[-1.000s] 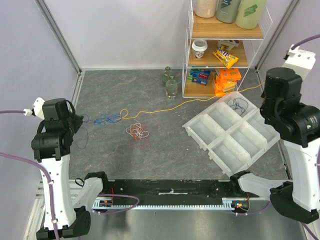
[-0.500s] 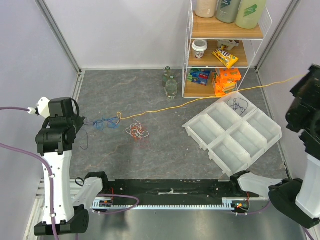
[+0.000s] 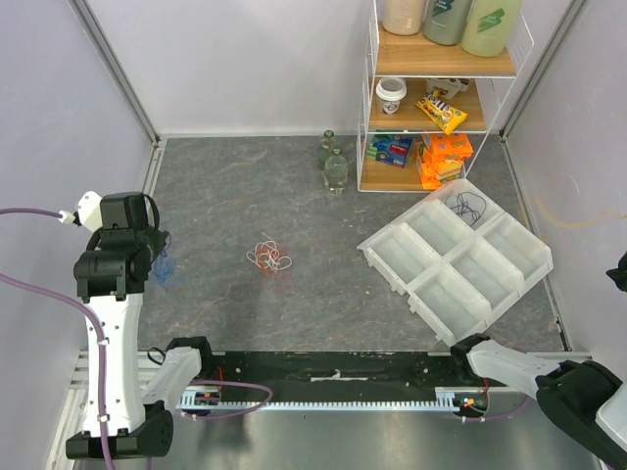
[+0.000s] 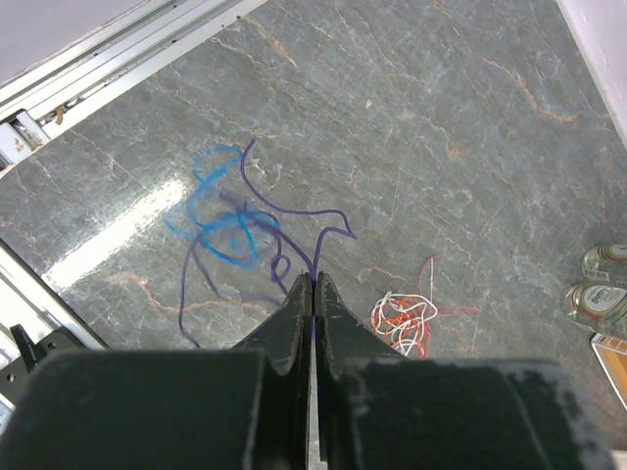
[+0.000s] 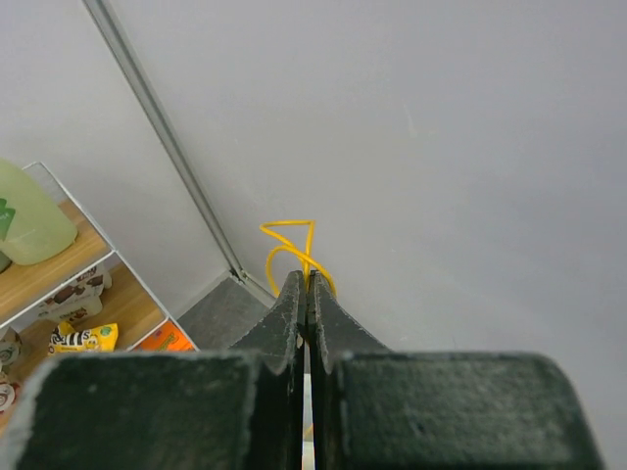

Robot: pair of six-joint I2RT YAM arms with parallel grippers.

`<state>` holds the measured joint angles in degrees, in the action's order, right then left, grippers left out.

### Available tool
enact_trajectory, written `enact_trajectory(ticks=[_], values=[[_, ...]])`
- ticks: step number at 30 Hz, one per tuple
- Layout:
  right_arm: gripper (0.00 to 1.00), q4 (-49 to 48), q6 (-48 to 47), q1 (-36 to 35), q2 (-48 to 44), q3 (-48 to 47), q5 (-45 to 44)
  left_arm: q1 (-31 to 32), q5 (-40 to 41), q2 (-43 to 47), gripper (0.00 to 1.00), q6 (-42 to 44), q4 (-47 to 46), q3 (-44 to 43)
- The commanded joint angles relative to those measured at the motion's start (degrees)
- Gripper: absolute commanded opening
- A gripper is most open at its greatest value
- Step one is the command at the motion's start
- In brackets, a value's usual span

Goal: Untangle the cables

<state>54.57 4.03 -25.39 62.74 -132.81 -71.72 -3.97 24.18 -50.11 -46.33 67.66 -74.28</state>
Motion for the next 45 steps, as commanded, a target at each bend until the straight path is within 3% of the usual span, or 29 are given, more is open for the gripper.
enact_trajectory(ticks=[1,9,16,21,25,28,33,36,42,45], values=[[0.00,-5.3,-4.1,-1.4,-0.9,0.3,0.5,0.4,1.5,0.2,0.02,1.7,-0.9,0.4],[0.00,-5.1,3.2,-1.4,-0.9,6.3,13.1,0.4,-10.5,-1.7,0.02,1.3,-5.4,2.7],[0.00,-5.1,2.4,-1.3,-0.2,8.6,16.3,0.4,-11.4,-1.0,0.02,-0.6,-6.5,8.9],[0.00,-3.7,10.7,-1.4,0.2,15.0,19.8,0.4,-13.5,-0.5,0.02,-1.4,-7.5,13.1],[0.00,-0.3,16.5,-1.4,6.7,8.3,24.6,0.4,-15.5,-0.8,0.01,-1.6,-8.1,14.2],[0.00,-0.5,15.0,-1.4,11.3,2.1,24.5,0.4,-16.3,-0.6,0.02,-1.4,-8.1,14.6],[0.00,-5.3,10.4,-1.3,14.7,1.7,22.5,0.9,-17.2,-0.5,0.02,-1.4,-8.3,15.5],[0.00,-7.4,10.6,-1.4,14.1,7.4,20.6,1.8,-18.4,-0.9,0.02,-1.5,-8.4,15.5],[0.00,-9.7,16.6,-1.3,7.1,28.6,22.2,3.1,-18.2,-2.1,0.02,-0.4,-8.5,13.9],[0.00,-9.6,17.8,-1.4,5.1,31.4,22.8,3.2,-17.9,-2.6,0.01,0.2,-8.5,13.4]])
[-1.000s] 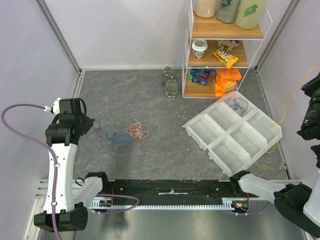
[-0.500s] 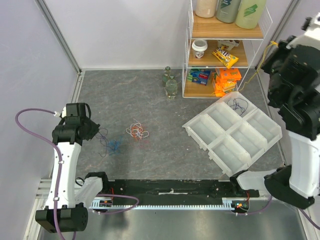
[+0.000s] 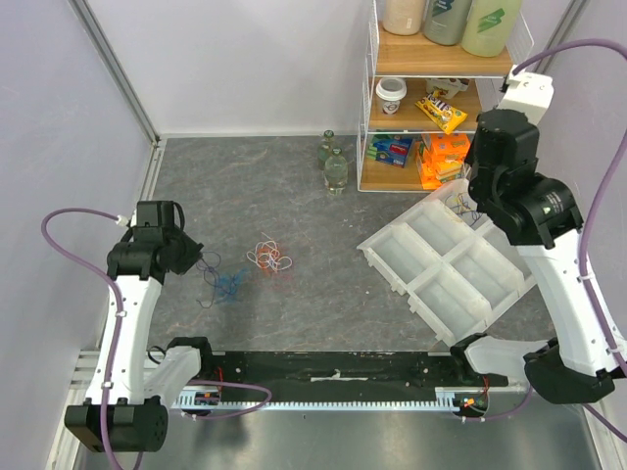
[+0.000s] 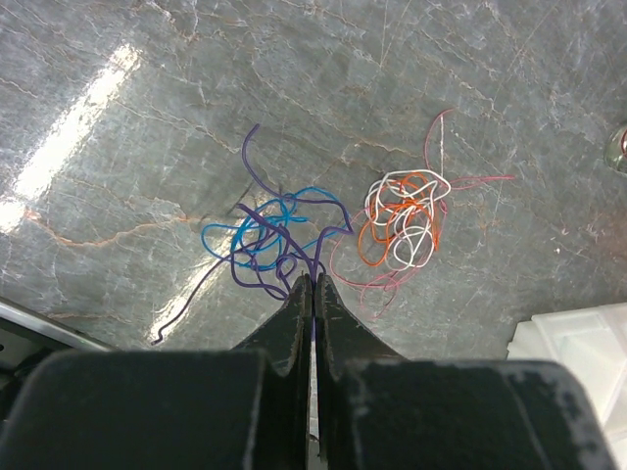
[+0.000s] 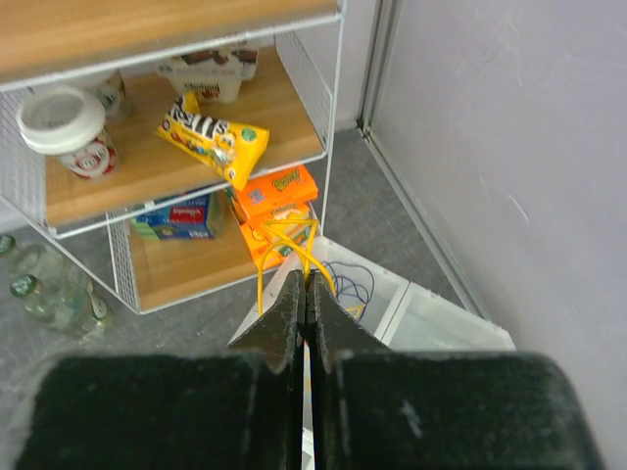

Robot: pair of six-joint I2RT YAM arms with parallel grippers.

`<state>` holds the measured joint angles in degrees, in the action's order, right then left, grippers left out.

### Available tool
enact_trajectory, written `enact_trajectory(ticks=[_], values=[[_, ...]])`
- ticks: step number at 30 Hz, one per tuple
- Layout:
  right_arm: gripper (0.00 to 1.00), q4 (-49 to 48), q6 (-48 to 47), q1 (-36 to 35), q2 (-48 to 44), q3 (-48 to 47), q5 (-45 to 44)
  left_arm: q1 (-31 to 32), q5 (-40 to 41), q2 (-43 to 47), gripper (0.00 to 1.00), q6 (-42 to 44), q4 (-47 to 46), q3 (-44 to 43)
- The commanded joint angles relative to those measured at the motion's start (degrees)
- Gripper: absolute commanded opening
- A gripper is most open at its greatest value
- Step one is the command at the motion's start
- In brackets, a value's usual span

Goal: Untangle the cables

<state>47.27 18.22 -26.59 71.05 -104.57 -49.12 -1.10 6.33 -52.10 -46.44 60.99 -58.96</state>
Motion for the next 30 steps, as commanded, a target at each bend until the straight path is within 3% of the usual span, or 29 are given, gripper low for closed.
enact_trajectory(ticks=[1,11,19,27,30], values=[[0.00,-2.3,3.3,-0.1,-3.1,2.8,0.3,0.3,-0.1,-0.7,0.02,0.3,-1.8,-1.9],[0.00,-1.8,4.2,-0.1,-1.7,-0.5,3.6,2.9,-0.4,-0.1,0.02,0.2,-2.1,-1.3],[0.00,0.0,8.1,-0.1,-1.3,-3.2,11.8,2.9,-0.9,1.7,0.02,-0.1,-1.6,-0.4],[0.00,-1.6,11.9,0.1,-4.9,10.8,11.3,2.9,-1.8,2.7,0.02,-1.2,-1.3,0.3],[0.00,-3.0,12.3,3.9,-5.7,18.2,11.2,2.9,-2.6,3.2,0.02,-1.9,-1.2,0.4]])
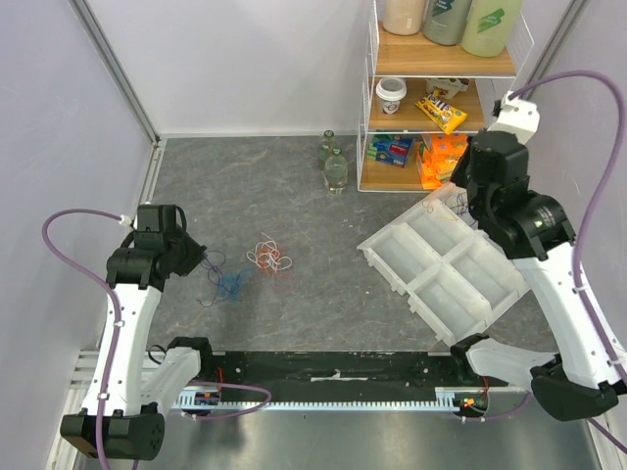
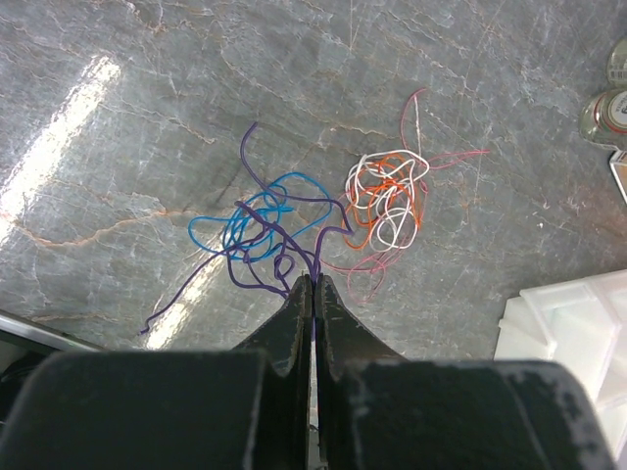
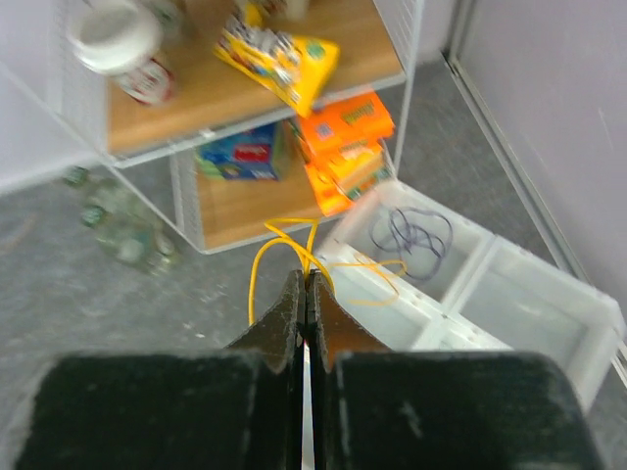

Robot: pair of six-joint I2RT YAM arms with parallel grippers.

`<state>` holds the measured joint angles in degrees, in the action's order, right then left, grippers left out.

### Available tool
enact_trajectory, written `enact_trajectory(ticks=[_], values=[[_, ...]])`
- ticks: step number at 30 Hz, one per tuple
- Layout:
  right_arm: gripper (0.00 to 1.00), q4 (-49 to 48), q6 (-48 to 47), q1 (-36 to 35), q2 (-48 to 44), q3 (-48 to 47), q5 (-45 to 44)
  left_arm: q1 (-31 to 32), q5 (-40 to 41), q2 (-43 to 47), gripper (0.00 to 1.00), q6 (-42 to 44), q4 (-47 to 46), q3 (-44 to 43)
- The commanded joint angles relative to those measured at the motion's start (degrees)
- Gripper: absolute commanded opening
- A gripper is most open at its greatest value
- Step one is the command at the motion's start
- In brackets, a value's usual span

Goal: Untangle the cables

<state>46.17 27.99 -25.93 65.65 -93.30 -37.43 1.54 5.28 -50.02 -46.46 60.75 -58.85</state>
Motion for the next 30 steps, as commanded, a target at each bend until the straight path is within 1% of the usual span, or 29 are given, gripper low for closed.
enact_trajectory(ticks=[1,3,4,6,10,14,15,19,20,22,24,30], values=[[0.00,-2.6,2.6,5.0,-0.3,8.9,0.4,0.1,-1.7,1.5,0.02,-2.1,-1.1,0.3],[0.00,-2.5,3.3,9.4,0.4,10.7,4.1,0.2,-2.0,1.7,0.02,-2.2,-1.1,0.4],[0.00,-2.6,3.6,10.3,0.8,11.0,4.0,0.1,-2.0,1.8,0.02,-2.2,-0.9,0.2],[0.00,-2.5,3.3,10.8,2.8,11.6,1.9,0.2,-2.1,1.9,0.01,-2.6,-0.3,0.2],[0.00,-3.1,0.5,12.3,8.7,12.0,1.5,0.1,-2.4,2.6,0.02,-3.1,-0.1,0.2],[0.00,-5.6,-2.3,13.0,13.9,15.8,0.9,0.2,-2.6,3.1,0.02,-3.6,0.0,0.5],[0.00,-6.6,-1.8,12.8,13.9,17.3,1.9,0.1,-2.6,3.3,0.02,-3.8,0.0,0.6],[0.00,-7.1,-0.9,12.5,12.2,20.6,12.3,0.2,-2.3,3.9,0.02,-4.5,0.0,1.0],[0.00,-6.9,-1.0,12.0,11.1,20.3,11.4,0.2,-2.2,4.0,0.02,-4.8,0.0,1.1],[0.00,-5.1,-1.8,11.3,9.3,17.0,8.0,0.2,-2.0,4.2,0.02,-5.0,0.0,1.1],[0.00,-1.2,-2.6,10.4,8.8,11.6,4.5,0.2,-2.0,4.3,0.02,-5.2,-0.1,1.4],[0.00,7.6,-2.9,8.4,8.0,-3.9,3.6,0.2,-2.9,2.7,0.01,-5.2,-0.5,0.9]])
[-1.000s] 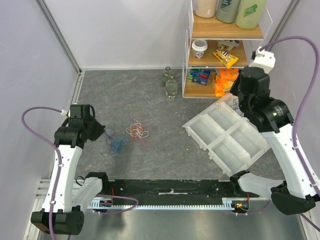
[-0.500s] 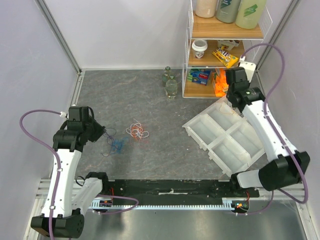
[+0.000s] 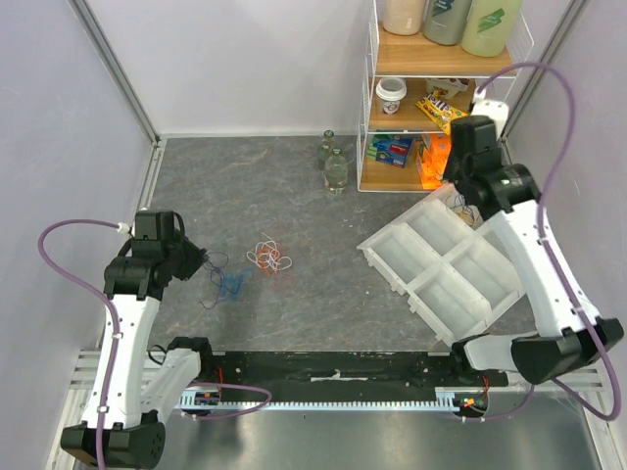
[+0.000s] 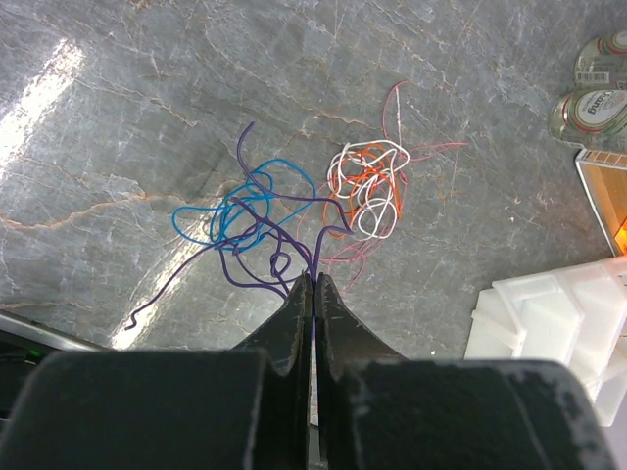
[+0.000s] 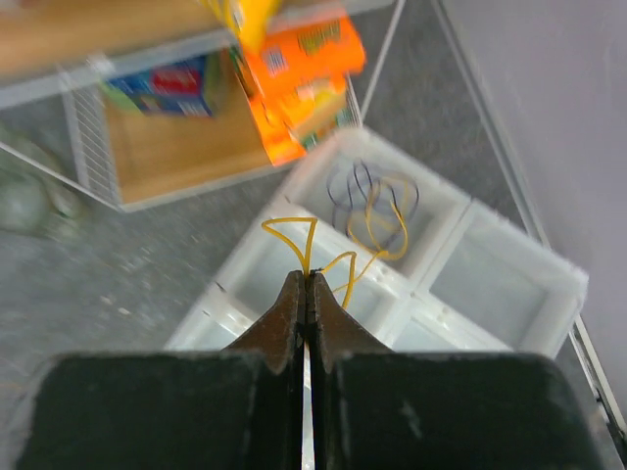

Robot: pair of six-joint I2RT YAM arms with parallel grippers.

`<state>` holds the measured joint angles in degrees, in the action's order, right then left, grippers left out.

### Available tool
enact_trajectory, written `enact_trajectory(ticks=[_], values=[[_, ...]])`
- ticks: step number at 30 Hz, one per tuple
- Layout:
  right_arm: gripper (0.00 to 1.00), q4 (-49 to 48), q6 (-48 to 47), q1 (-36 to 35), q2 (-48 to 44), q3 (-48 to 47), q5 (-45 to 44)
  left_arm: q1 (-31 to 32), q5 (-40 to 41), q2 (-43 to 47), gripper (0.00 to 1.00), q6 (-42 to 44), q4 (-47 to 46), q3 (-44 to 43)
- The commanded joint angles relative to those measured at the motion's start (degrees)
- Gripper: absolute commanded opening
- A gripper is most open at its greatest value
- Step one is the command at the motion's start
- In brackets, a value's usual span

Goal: Untangle the cables

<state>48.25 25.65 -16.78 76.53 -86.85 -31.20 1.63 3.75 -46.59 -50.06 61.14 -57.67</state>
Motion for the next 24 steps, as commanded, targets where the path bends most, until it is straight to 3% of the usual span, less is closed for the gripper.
enact_trajectory(ticks=[1,6,13,24], values=[[0.00,7.0,-0.7,-0.7,-3.0,-13.1,-2.8,0.0,-1.4,-0.9,0.02,-1.5,-0.9,-0.5],[0.00,11.2,-1.2,-1.2,-3.8,-25.6,-3.0,0.0,-1.2,-1.9,0.02,-0.8,-1.3,-1.3],[0.00,11.0,-1.0,-1.2,-2.4,-37.9,4.0,0.1,-1.8,-2.1,0.02,-1.1,-1.8,-1.0],[0.00,2.9,-2.2,-1.1,-4.2,-42.1,6.9,0.1,-1.6,-1.6,0.02,-1.0,-1.8,-0.4]])
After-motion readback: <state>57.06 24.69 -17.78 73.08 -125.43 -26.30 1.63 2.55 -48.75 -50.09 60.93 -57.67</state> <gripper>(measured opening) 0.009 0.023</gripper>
